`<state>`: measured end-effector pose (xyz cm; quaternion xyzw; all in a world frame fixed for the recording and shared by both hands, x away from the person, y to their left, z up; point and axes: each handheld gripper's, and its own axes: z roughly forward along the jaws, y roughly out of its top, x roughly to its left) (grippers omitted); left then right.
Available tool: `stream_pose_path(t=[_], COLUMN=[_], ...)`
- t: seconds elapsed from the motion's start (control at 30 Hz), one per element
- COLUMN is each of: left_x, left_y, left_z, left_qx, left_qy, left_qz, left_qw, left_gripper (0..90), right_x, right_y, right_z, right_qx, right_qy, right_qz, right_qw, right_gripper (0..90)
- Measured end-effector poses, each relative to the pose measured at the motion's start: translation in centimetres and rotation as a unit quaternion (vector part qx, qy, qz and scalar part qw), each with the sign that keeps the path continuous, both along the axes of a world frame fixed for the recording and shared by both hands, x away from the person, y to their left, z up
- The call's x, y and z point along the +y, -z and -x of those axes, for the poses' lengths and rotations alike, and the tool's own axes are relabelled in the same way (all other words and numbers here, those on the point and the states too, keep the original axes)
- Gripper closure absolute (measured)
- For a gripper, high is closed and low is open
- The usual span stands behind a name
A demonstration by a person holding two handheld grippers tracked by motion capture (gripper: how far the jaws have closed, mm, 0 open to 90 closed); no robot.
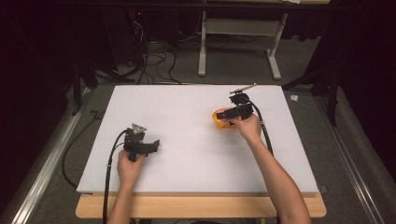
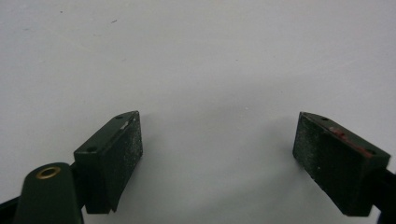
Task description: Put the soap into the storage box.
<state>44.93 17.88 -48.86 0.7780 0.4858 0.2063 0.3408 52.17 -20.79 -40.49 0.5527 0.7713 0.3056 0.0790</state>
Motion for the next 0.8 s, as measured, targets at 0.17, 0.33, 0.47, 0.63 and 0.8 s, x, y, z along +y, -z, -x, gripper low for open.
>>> stream_pose_path(t=[0.17, 0.33, 0.47, 0.63, 0.8], left_x=[0.0, 0.0, 0.0, 0.0, 0.0], left_y=[0.0, 0.0, 0.0, 0.0, 0.0], left_z=[0.0, 0.0, 0.0, 0.0, 0.0], left_qx=[0.0, 0.0, 0.0, 0.0, 0.0], left_qy=[0.0, 0.0, 0.0, 0.0, 0.0], left_qz=[0.0, -0.001, -0.001, -0.001, -0.001], left_qw=[1.0, 1.0, 1.0, 1.0, 1.0], left_gripper=[16.1, 16.2, 16.2, 16.1, 16.1], right_x=[-0.2, -0.3, -0.4, -0.4, -0.7], right_y=[0.3, 0.6, 0.7, 1.1, 1.5], right_z=[-0.2, -0.5, -0.7, -1.0, -1.3], right_qx=[0.008, 0.016, 0.018, 0.027, 0.037], right_qy=[0.002, 0.005, 0.013, 0.016, 0.029], right_qz=[-0.007, -0.004, -0.009, -0.01, -0.011], right_qw=[0.9999, 0.9998, 0.9997, 0.9994, 0.9988], right_gripper=[13.5, 13.4, 13.4, 13.4, 13.4])
